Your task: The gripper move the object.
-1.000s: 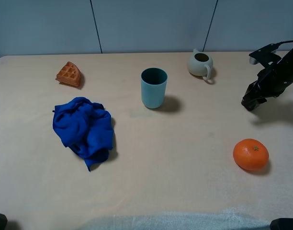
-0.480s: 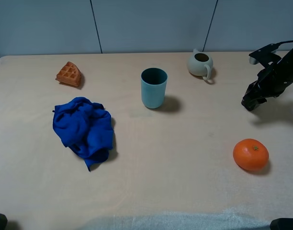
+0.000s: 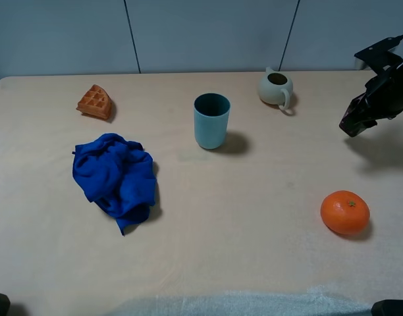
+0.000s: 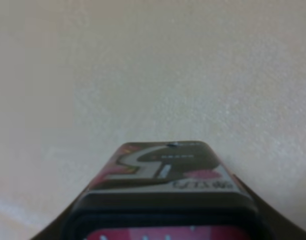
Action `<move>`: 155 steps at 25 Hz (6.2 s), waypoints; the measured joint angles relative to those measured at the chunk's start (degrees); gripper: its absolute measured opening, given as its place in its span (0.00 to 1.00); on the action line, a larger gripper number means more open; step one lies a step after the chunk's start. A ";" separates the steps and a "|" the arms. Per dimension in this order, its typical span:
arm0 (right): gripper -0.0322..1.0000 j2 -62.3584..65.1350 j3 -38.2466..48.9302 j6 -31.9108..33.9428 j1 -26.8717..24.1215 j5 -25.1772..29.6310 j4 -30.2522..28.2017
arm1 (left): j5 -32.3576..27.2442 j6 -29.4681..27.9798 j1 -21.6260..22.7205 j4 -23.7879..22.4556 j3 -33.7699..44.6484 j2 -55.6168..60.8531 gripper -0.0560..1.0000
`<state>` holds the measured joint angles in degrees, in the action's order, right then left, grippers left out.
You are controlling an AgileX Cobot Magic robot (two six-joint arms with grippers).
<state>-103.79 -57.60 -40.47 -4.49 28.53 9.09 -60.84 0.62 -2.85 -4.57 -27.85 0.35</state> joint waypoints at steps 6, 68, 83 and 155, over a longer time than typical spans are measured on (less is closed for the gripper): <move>0.38 2.10 -0.75 2.33 0.00 6.19 0.67 | 0.00 0.00 0.00 0.00 0.00 0.00 0.99; 0.37 -5.51 -44.27 37.31 31.34 39.40 -6.29 | 0.00 0.00 0.00 0.00 0.00 0.00 0.99; 0.37 -20.81 -66.13 39.37 38.20 41.31 -5.07 | 0.00 0.00 0.00 0.00 0.00 0.00 0.99; 0.37 -42.80 -70.63 35.67 45.34 30.35 -6.47 | 0.00 0.00 0.00 0.00 0.00 0.00 0.99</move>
<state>-146.58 -128.22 -4.79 40.84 58.88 2.62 -60.84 0.62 -2.85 -4.57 -27.85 0.35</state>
